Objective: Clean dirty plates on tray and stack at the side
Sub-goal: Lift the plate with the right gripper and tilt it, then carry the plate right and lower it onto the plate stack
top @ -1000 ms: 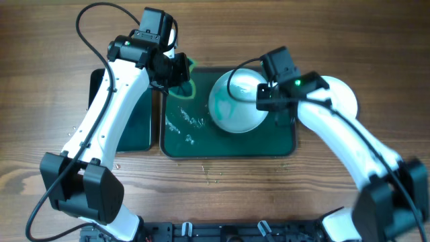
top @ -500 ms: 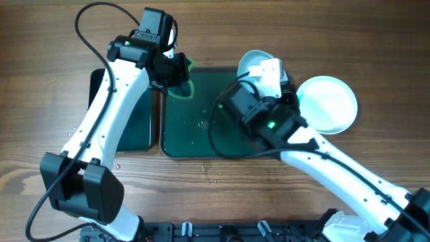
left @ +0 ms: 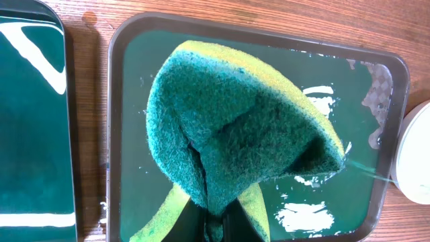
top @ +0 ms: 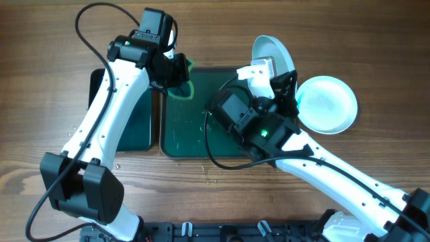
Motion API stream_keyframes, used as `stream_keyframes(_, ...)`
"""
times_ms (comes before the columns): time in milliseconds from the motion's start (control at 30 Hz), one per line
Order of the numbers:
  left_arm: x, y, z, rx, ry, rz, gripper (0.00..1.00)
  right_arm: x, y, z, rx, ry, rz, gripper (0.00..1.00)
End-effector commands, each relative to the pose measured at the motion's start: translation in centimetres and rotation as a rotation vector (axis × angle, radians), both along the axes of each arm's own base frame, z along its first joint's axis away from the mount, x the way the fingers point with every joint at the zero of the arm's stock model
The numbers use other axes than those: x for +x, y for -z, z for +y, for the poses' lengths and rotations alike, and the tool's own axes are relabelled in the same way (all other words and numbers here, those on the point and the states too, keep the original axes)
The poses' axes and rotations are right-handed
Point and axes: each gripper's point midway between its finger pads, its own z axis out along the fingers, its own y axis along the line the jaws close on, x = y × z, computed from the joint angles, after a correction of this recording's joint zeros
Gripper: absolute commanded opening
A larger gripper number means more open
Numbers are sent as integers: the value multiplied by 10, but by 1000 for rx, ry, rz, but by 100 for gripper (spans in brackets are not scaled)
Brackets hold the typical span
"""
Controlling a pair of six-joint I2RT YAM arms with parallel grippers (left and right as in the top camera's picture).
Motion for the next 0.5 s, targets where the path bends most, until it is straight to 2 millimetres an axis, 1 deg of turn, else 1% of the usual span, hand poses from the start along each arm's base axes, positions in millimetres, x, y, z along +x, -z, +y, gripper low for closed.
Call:
stream_keyframes(0,1,2,4,7,-18,4,4,2,2,0,63,-17,11,4)
stream_keyframes(33,1,2,4,7,-18,5,4,5,10,1,105,-31,37,4)
stream_keyframes(100,1,2,4,7,-18,5,4,12,38,8,255,-79,139,4)
stream_keyframes(200,1,2,4,7,-18,4,4,17,80,14,533,-107,307,4)
stream_keyframes(267,1,2,4,7,-18,5,4,19,102,14,717,-106,420,4)
stream_keyframes(300,1,2,4,7,-18,5,4,21,110,10,815,-103,475,4)
stream_keyframes(367,1,2,4,7,-18,5,4,27,117,-4,931,-80,511,4)
stream_keyframes(433,1,2,4,7,-18,5,4,34,121,-28,1055,-44,532,4)
stream_keyframes(467,1,2,4,7,-18,5,4,36,123,-45,1122,-8,529,4)
